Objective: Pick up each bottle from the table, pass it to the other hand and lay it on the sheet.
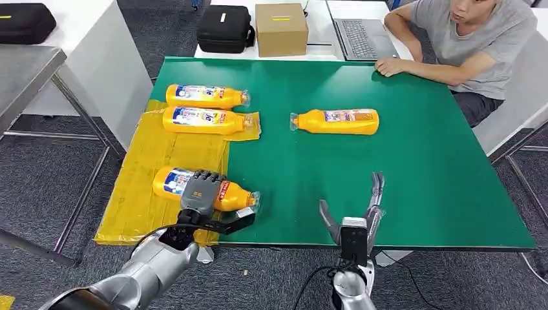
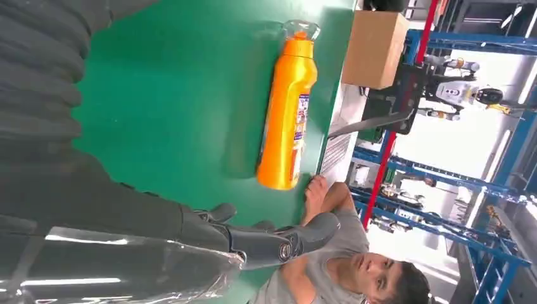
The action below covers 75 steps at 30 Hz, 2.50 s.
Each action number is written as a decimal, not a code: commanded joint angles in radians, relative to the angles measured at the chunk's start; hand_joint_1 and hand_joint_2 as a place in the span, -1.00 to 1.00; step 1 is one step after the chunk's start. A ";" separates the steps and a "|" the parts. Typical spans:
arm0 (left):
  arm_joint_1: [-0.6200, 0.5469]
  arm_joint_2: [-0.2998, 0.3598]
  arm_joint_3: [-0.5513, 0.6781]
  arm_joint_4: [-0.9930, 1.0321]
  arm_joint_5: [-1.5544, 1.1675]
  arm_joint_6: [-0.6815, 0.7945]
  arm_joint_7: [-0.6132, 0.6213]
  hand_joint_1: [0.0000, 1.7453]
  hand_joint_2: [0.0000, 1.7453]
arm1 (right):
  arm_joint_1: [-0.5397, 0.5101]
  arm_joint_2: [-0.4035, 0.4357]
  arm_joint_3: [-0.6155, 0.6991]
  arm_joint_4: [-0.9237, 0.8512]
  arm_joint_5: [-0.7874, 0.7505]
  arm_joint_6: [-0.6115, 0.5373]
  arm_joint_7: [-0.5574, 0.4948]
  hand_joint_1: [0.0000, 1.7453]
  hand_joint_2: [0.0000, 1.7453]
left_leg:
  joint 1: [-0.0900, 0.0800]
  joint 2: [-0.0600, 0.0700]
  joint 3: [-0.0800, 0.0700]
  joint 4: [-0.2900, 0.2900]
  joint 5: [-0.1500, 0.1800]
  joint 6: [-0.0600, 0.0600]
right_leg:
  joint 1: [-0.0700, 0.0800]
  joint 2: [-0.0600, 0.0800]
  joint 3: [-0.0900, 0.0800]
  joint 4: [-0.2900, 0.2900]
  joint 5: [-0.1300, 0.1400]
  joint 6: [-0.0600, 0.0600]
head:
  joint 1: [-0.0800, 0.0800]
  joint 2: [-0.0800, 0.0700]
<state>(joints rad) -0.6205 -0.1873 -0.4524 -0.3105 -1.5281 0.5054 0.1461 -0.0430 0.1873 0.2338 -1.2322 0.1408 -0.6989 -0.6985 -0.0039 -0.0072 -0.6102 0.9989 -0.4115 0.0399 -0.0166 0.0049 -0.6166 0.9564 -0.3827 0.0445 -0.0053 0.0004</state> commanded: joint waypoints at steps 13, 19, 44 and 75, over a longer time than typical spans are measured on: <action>-0.013 -0.014 0.069 0.059 0.083 0.046 -0.067 -0.26 1.00 | -0.076 -0.040 0.064 0.071 -0.028 0.001 0.000 -1.00 1.00 | 0.001 0.002 0.007 0.000 -0.004 -0.003 | 0.002 0.001 0.007 0.000 -0.003 -0.003 | 0.000 0.000; 0.000 -0.028 0.117 0.055 0.135 0.054 -0.086 -0.98 1.00 | -0.077 -0.044 0.060 0.075 -0.025 0.001 0.000 -1.00 1.00 | 0.000 0.001 0.003 -0.001 -0.001 -0.001 | 0.000 0.000 0.003 0.000 -0.001 -0.001 | 0.000 0.000; 0.009 -0.088 0.143 0.017 0.182 0.062 -0.176 -1.00 -1.00 | -0.052 -0.030 0.007 0.069 0.030 0.001 0.000 -1.00 1.00 | 0.000 0.000 0.004 -0.001 -0.002 -0.002 | 0.001 -0.001 0.004 0.000 -0.002 -0.002 | 0.000 0.000; 0.200 -0.035 -0.164 -0.513 0.184 -0.086 -0.406 -1.00 -1.00 | 0.007 -0.036 -0.049 -0.015 0.071 0.001 0.000 -1.00 1.00 | 0.001 0.001 0.006 0.001 -0.005 -0.003 | 0.001 0.000 0.006 0.001 -0.004 -0.003 | 0.000 0.000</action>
<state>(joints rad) -0.5045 -0.2968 -0.4764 -0.5686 -1.4970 0.5216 -0.0555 -0.0388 0.1629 0.2110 -1.2317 0.2163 -0.6985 -0.6985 -0.0042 -0.0079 -0.6107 0.9991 -0.4116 0.0396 -0.0167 0.0043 -0.6171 0.9568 -0.3827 0.0446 -0.0053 0.0004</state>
